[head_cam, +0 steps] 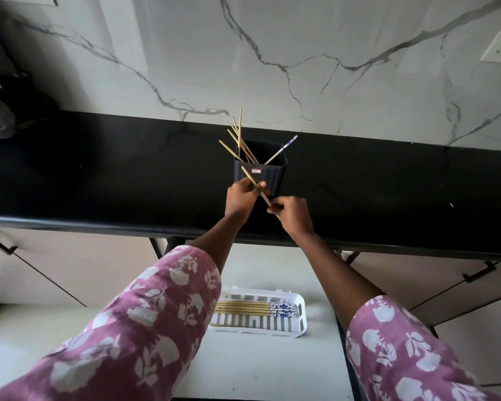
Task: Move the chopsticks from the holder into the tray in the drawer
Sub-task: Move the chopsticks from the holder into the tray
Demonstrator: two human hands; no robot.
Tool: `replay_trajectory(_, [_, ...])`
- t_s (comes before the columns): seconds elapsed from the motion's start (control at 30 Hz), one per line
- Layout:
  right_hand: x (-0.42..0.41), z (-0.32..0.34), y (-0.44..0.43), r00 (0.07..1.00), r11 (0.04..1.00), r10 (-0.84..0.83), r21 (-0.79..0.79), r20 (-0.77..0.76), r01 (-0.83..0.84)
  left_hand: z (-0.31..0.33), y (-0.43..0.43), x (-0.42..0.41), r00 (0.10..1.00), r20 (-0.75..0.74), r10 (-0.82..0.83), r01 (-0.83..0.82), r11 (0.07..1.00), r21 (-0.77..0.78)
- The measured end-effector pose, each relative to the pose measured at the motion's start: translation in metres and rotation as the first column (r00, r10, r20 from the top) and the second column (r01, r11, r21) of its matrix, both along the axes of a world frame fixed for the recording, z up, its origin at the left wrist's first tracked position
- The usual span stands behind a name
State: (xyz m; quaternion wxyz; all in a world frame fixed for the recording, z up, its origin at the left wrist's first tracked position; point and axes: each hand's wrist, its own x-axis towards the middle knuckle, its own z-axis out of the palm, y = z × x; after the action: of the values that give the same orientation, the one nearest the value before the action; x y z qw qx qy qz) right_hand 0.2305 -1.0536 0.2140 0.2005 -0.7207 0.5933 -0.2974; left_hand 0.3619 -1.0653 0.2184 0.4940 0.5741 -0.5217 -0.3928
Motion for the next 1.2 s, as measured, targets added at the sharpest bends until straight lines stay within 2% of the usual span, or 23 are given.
replay_trajectory(0.07, [0.001,-0.01,0.001,1.0,0.999,-0.018,0.044,-0.009,0.019,-0.008,0.003,0.007,1.0,-0.022,-0.019,0.02,0.998,0.057])
replay_trajectory(0.17, [0.002,-0.03,0.004,0.998,0.987,-0.068,0.143,-0.011,0.069,-0.027,0.002,0.024,0.997,-0.058,0.043,-0.032,0.983,0.18])
replay_trajectory(0.23, [0.002,-0.046,0.013,0.998,0.976,-0.056,0.211,-0.018,0.059,-0.045,-0.002,0.041,0.987,0.156,0.037,-0.084,0.947,0.31])
replay_trajectory(0.3, [0.003,-0.065,0.025,0.999,0.959,0.018,0.283,-0.032,-0.008,-0.064,-0.005,0.06,0.897,0.44,-0.048,-0.16,0.892,0.422])
replay_trajectory(0.33, [0.004,-0.075,0.032,0.998,0.943,0.052,0.33,-0.025,-0.041,-0.072,-0.007,0.068,0.845,0.526,-0.096,-0.187,0.868,0.459])
replay_trajectory(0.47, [0.007,-0.112,0.059,0.99,0.88,0.142,0.461,-0.026,-0.114,-0.086,-0.009,0.082,0.709,0.647,-0.281,-0.174,0.819,0.546])
replay_trajectory(0.57, [0.01,-0.137,0.074,0.953,0.829,0.277,0.532,-0.125,-0.172,-0.084,-0.012,0.079,0.644,0.673,-0.364,-0.192,0.774,0.603])
replay_trajectory(0.77, [0.011,-0.166,0.086,0.818,0.783,0.442,0.603,-0.369,-0.15,-0.078,-0.018,0.078,0.644,0.643,-0.413,-0.201,0.72,0.664])
replay_trajectory(0.87, [0.01,-0.173,0.089,0.749,0.762,0.512,0.625,-0.42,-0.17,-0.076,-0.018,0.076,0.635,0.653,-0.413,-0.22,0.713,0.665])
replay_trajectory(1.03, [0.01,-0.188,0.096,0.686,0.741,0.563,0.65,-0.461,-0.171,-0.074,-0.019,0.073,0.625,0.653,-0.427,-0.243,0.689,0.683])
replay_trajectory(1.2, [0.015,-0.192,0.097,0.659,0.738,0.59,0.642,-0.467,-0.207,-0.073,-0.024,0.077,0.624,0.624,-0.471,-0.219,0.661,0.718])
